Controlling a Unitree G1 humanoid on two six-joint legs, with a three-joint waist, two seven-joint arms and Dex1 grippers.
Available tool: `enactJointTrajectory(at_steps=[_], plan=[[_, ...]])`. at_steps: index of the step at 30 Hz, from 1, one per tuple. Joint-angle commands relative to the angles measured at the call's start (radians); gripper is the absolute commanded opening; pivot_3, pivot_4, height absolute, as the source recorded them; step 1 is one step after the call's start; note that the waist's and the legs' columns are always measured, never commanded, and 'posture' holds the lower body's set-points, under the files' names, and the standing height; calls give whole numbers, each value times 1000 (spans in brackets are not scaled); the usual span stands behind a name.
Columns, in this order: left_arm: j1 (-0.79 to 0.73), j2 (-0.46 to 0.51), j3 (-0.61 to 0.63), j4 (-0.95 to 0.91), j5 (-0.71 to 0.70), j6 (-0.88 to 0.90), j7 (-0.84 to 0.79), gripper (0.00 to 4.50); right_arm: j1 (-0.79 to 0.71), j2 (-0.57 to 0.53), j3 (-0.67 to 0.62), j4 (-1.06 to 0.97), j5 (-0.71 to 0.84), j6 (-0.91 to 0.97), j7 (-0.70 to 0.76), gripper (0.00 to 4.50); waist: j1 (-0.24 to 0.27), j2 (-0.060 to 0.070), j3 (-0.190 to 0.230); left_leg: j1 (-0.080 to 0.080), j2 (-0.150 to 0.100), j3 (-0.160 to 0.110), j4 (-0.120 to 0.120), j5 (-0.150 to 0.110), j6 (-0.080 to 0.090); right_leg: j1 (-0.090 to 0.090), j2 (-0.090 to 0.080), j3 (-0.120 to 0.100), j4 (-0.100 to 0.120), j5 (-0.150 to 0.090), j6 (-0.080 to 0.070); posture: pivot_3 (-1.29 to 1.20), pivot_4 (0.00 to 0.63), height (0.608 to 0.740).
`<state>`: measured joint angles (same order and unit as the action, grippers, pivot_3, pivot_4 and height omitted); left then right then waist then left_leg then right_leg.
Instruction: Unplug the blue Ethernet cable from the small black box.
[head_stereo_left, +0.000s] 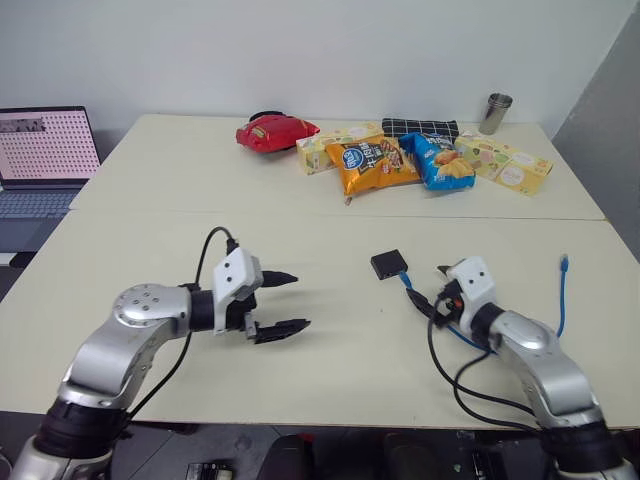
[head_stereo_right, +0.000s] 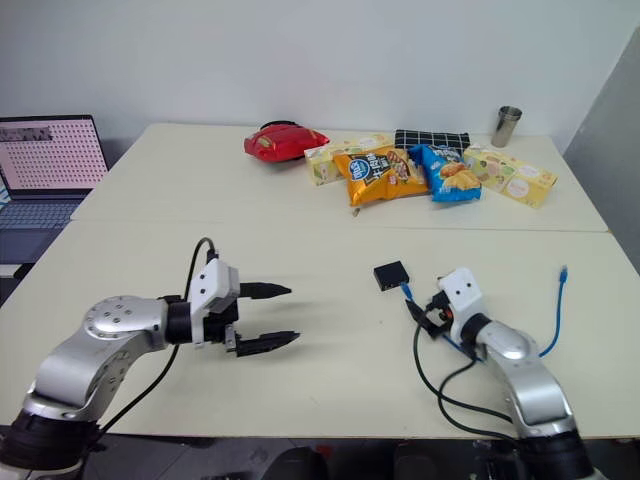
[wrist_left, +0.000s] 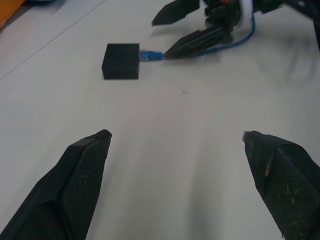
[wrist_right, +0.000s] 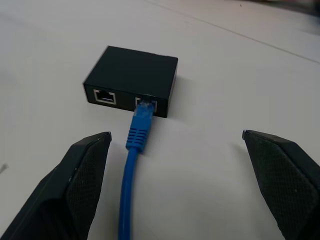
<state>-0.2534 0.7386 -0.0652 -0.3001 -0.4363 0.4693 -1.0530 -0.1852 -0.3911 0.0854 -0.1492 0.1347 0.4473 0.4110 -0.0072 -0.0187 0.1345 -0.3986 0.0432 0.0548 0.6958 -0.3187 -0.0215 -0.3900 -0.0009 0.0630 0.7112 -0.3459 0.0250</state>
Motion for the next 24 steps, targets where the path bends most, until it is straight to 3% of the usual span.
enactJointTrajectory(at_steps=[1, 3, 18, 24], plan=[[-20, -10, 4, 13, 7, -17, 8, 4500, -29, 13, 4, 18, -28, 17, -25, 4103, -1, 0, 0, 0, 0, 0, 0, 0, 0, 0, 0, 0, 0, 0, 0, 0, 150, 740], [-23, -15, 7, 22, 7, -20, 15, 4500, -34, 16, 11, 14, -32, 36, -24, 3791, -1, 0, 0, 0, 0, -1, 0, 0, 0, 0, 0, 0, 0, 0, 0, 0, 150, 740], [-50, -69, 45, 121, -22, 23, 85, 4500, -28, -6, 40, -81, -62, 108, -10, 117, 1, 0, 0, 0, 0, -2, 0, 0, 0, 0, 0, -1, 0, 0, 0, 0, 150, 740], [-79, -79, 73, 174, -107, 150, 65, 4500, -64, -112, 78, -103, -58, -37, 146, 110, -1, 0, 0, 0, 0, -2, 0, 0, 0, 0, 0, -1, 0, 0, 0, 0, 150, 740]])
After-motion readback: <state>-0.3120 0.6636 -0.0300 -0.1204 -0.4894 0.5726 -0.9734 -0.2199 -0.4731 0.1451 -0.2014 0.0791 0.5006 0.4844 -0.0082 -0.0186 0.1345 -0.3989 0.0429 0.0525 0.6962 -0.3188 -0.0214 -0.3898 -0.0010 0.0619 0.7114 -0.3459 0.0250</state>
